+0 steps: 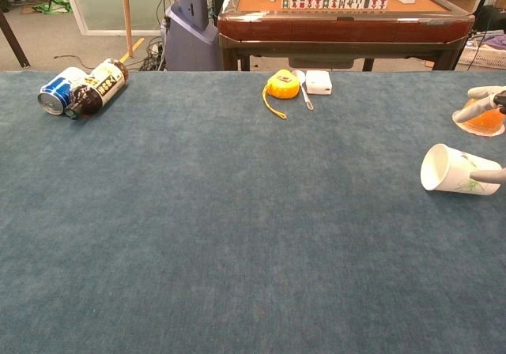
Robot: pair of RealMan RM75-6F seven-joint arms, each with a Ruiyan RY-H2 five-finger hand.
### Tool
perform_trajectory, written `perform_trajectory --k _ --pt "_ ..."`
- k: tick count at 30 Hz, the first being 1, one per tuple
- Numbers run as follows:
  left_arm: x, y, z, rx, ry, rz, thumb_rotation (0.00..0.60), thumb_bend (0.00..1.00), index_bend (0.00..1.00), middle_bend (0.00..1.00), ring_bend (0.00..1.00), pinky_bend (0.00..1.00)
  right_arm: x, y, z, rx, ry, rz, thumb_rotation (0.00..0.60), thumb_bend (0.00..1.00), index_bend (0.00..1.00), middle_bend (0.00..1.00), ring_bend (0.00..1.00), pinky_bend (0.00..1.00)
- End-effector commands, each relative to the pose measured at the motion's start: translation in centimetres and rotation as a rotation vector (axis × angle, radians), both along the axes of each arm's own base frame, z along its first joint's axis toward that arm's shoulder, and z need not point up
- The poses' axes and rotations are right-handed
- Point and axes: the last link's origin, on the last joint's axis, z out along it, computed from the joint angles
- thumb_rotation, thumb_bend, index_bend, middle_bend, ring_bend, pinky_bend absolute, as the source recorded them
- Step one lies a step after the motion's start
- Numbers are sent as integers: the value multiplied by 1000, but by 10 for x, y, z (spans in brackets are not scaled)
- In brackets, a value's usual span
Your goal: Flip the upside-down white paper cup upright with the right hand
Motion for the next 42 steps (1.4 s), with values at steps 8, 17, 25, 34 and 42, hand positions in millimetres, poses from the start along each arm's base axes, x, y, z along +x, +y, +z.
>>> perform_trajectory --k 8,17,25,34,42 --pt "0 0 0 -5 -6 1 600 31 437 77 37 390 19 1 14 -69 139 -75 600 0 297 18 0 31" --pt "1 0 0 -9 -14 -1 600 31 437 78 37 390 46 -10 17 -44 366 -200 600 0 297 34 0 31" --pt "3 -1 2 -8 -25 -4 600 31 437 81 38 390 54 -19 9 -8 421 -287 600 0 297 35 0 31" --pt "3 -1 3 -5 -27 -2 600 30 436 82 39 390 53 -31 -8 37 417 -337 600 0 297 35 0 31" --pt "2 -1 4 -5 -28 1 600 31 437 82 39 390 53 -36 -21 76 414 -338 600 0 297 35 0 31"
